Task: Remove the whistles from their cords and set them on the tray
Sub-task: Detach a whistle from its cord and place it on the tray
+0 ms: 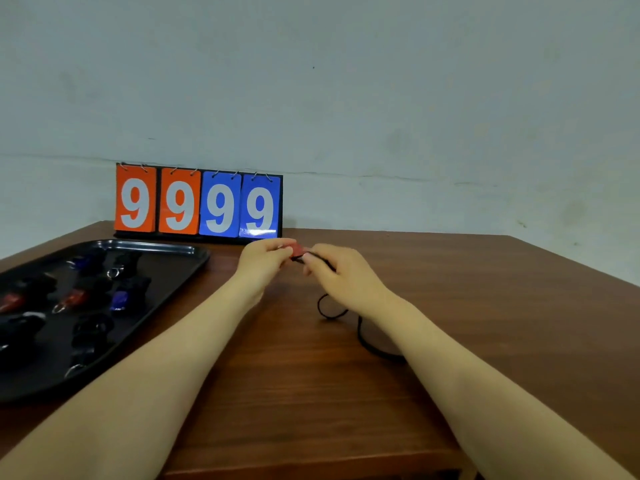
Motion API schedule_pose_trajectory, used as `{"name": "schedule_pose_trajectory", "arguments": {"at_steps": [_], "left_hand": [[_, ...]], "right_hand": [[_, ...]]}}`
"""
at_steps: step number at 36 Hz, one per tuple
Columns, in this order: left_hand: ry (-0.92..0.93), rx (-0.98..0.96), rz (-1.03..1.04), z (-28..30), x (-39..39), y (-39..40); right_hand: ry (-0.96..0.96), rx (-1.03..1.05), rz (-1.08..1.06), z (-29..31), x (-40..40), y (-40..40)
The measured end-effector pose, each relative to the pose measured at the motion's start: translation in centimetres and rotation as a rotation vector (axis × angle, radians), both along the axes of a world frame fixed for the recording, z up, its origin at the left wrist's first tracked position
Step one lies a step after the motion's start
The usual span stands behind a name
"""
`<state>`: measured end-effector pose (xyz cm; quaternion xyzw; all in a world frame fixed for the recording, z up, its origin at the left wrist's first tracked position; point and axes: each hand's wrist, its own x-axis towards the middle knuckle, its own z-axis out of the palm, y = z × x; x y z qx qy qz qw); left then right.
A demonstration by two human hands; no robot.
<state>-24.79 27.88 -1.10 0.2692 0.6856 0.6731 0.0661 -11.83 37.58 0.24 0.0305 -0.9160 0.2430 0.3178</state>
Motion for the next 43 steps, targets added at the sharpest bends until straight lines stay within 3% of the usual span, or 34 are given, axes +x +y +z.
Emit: {"name": "schedule_pose_trajectory", "arguments": {"at_steps": [7,11,14,18,23,27,30,33,35,39,43], "left_hand": [[0.280,-0.263,-0.188,0.6,1.0,-0.8],[0.307,-0.301,-0.398,1.4,2.7,-1.1],[0.205,-0.180,-0.475,1.8,3.8,-0.7],[-0.047,0.140,-0.597,2.4,4.9,-0.4],[-0.143,0.290,-0.524,2.4,5.0,-0.1],[-0.016,0.188,-0.286,2.2,3.6,-0.2],[0.208,-0.011,-0.067,1.9,2.1,-0.4],[0.312,-0.105,-0.011,1.5,1.5,-0.5],[0.374,-0.168,0.001,1.4,1.3,-0.4],[0.417,-0.201,0.003,2.1,1.2,-1.0],[0.422,-0.234,-0.130,2.4,1.8,-1.4]], "right_hand": [[0.114,-0.718,-0.058,0.9,0.1,1.6],[0.123,-0.917,-0.063,0.9,0.2,3.1],[0.146,-0.997,-0.076,0.9,0.2,3.7],[0.056,-0.873,-0.135,0.4,0.0,3.6],[-0.206,-0.834,-0.012,-0.7,-0.9,2.0],[-0.223,-0.523,-0.075,-0.8,-0.6,1.8],[-0.203,-0.268,-0.124,-0.5,-0.3,1.5],[-0.249,-0.132,-0.078,-0.1,-0.2,0.4],[-0.216,-0.171,-0.023,0.2,-0.2,-0.1],[-0.047,-0.474,0.010,0.8,0.0,0.4],[0.047,-0.689,-0.019,1.0,0.0,1.7]]}}
